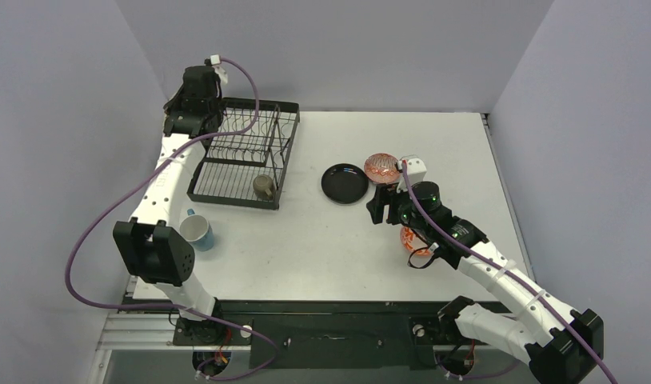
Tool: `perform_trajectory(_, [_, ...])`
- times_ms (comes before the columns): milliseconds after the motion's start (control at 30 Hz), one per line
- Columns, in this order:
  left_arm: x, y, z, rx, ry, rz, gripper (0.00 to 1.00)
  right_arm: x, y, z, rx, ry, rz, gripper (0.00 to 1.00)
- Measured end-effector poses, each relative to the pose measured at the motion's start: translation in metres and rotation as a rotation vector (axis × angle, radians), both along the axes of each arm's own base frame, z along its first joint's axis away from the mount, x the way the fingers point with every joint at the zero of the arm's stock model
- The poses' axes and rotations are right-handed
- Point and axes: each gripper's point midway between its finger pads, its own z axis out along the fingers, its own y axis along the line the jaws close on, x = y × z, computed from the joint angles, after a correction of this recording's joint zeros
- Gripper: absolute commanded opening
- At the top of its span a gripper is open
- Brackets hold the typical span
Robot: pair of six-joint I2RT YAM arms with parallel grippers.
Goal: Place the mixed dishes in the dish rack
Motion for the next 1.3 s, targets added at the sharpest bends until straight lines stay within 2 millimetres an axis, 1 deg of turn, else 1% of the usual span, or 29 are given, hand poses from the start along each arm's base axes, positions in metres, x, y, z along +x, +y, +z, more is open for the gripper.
perform_trajectory(233, [0.006,-0.001,-0.008,0.011,0.021,0.001,0.00,0.000,0.000,0.000,0.000,0.000,0.000,0.67])
perform_trajectory(533, [0.018,-0.008,-0.032,0.044,0.088,0.006,0.00,0.000,0.000,-0.002,-0.002,0.002,0.000,0.66])
perform_trajectory(700, [0.019,-0.009,-0.033,0.059,0.089,0.019,0.00,0.000,0.000,-0.001,-0.001,0.002,0.000,0.66])
perform_trajectory(767, [0.019,-0.009,-0.032,0.066,0.091,0.020,0.07,0.000,0.000,-0.001,0.000,0.000,0.000,0.67])
perform_trajectory(800, [0.019,-0.009,-0.032,0.068,0.092,0.020,0.14,0.000,0.000,-0.001,0.000,0.000,0.000,0.66])
perform_trajectory(833, [0.019,-0.009,-0.033,0.072,0.093,0.020,0.19,0.000,0.000,-0.001,0.000,-0.001,0.000,0.66])
perform_trajectory(867, [0.019,-0.009,-0.033,0.077,0.094,0.021,0.29,0.000,0.000,-0.001,0.001,-0.001,0.000,0.66])
perform_trajectory(900, [0.018,-0.009,-0.034,0.081,0.094,0.025,0.33,0.000,0.000,0.000,0.002,-0.002,0.000,0.66])
perform_trajectory(933, [0.018,-0.009,-0.034,0.084,0.097,0.027,0.39,0.000,0.000,0.000,0.002,-0.002,0.001,0.66])
perform_trajectory(1000, [0.017,-0.008,-0.038,0.088,0.103,0.033,0.46,0.000,0.000,0.000,0.003,-0.002,0.001,0.66])
perform_trajectory(1133, [0.015,-0.007,-0.039,0.093,0.106,0.044,0.53,0.000,0.001,0.000,0.003,-0.002,0.002,0.66])
perform_trajectory(1300, [0.013,-0.010,-0.035,0.082,0.086,0.047,0.54,0.000,0.001,0.000,0.003,-0.002,0.003,0.66])
